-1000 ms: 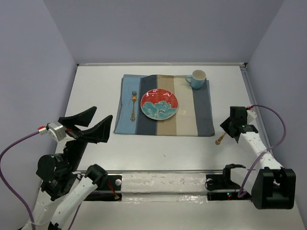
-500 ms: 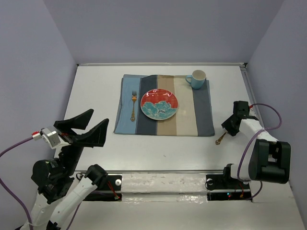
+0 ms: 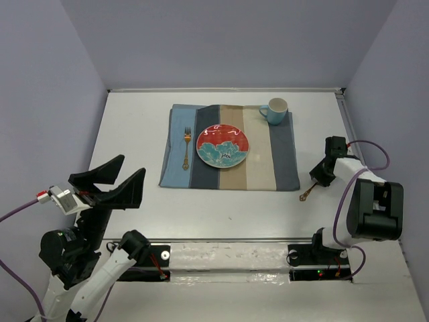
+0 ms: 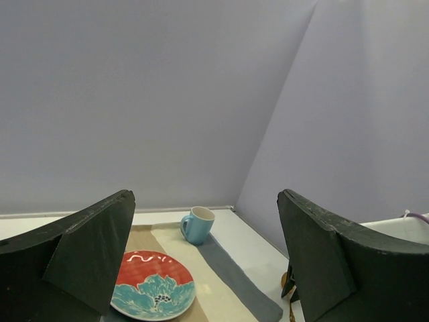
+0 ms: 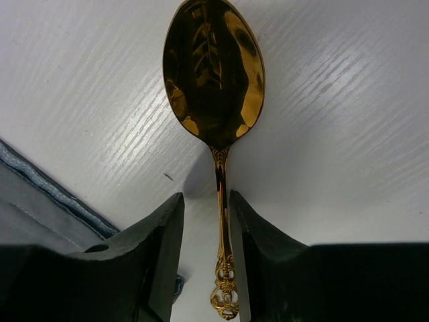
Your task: Set the dinner table for one person
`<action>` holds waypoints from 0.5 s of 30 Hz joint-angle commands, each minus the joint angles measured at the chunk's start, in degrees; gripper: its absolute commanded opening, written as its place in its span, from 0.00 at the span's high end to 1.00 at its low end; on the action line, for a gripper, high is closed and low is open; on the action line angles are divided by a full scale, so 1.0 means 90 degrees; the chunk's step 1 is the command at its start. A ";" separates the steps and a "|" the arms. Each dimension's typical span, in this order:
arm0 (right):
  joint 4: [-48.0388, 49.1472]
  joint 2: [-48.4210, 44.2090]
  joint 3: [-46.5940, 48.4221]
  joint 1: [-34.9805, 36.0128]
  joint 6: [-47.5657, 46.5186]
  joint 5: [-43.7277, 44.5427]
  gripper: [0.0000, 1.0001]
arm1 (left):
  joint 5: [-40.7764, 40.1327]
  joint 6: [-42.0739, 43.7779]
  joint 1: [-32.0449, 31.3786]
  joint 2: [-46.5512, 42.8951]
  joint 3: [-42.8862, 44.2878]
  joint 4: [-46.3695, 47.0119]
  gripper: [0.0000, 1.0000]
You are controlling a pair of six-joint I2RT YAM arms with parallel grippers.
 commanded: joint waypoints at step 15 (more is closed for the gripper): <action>-0.0192 0.0847 0.0740 -0.0158 -0.0543 0.0000 1.00 | -0.0225 0.0140 -0.0041 -0.0195 0.0123 0.0235 0.01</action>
